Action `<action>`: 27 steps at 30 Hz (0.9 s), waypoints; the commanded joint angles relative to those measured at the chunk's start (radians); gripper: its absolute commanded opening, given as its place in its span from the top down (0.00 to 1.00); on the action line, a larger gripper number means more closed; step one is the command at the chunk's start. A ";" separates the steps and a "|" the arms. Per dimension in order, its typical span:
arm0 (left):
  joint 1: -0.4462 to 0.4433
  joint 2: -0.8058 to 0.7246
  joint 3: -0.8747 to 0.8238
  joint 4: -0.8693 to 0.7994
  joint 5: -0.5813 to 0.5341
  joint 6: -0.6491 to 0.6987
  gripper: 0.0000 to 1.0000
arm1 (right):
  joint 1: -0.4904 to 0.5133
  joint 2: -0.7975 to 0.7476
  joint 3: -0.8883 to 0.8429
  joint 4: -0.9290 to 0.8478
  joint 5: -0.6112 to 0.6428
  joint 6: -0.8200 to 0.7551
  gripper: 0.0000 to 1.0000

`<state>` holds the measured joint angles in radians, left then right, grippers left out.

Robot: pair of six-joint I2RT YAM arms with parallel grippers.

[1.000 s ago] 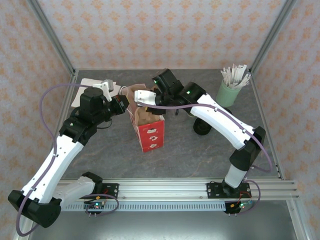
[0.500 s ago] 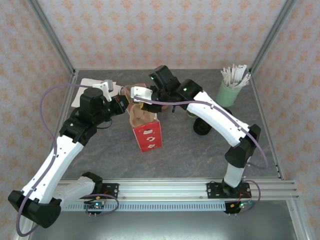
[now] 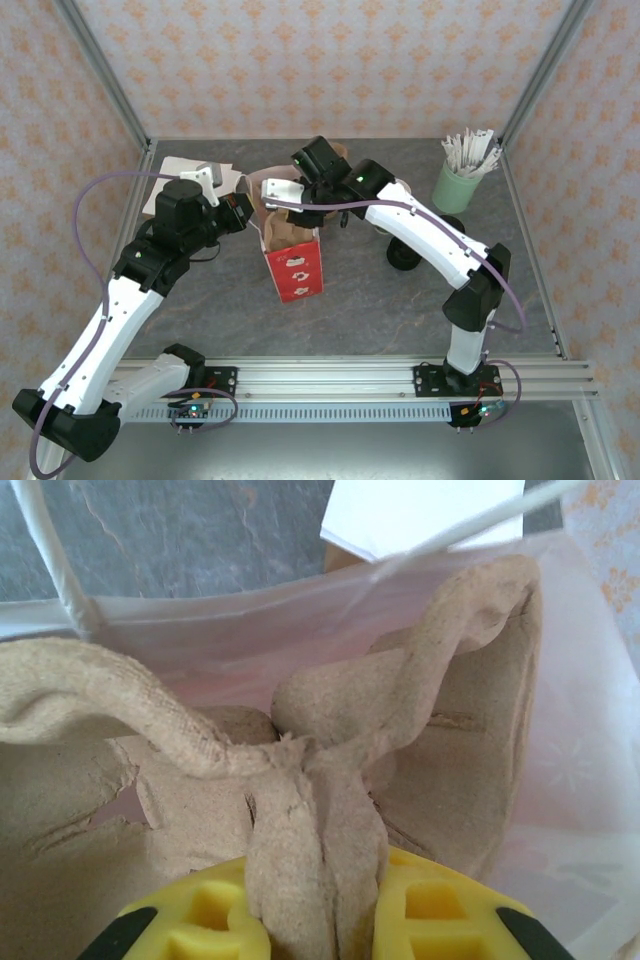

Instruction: Pack the takeout coffee

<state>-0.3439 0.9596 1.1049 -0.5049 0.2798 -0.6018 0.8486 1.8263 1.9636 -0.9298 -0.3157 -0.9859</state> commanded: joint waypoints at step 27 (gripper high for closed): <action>0.008 0.022 -0.008 0.082 0.133 -0.056 0.96 | 0.021 0.100 0.044 -0.214 0.213 -0.033 0.81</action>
<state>-0.3439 0.9764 1.0771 -0.4511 0.3904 -0.6552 0.8654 1.9186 1.9789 -1.1007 -0.1192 -1.0252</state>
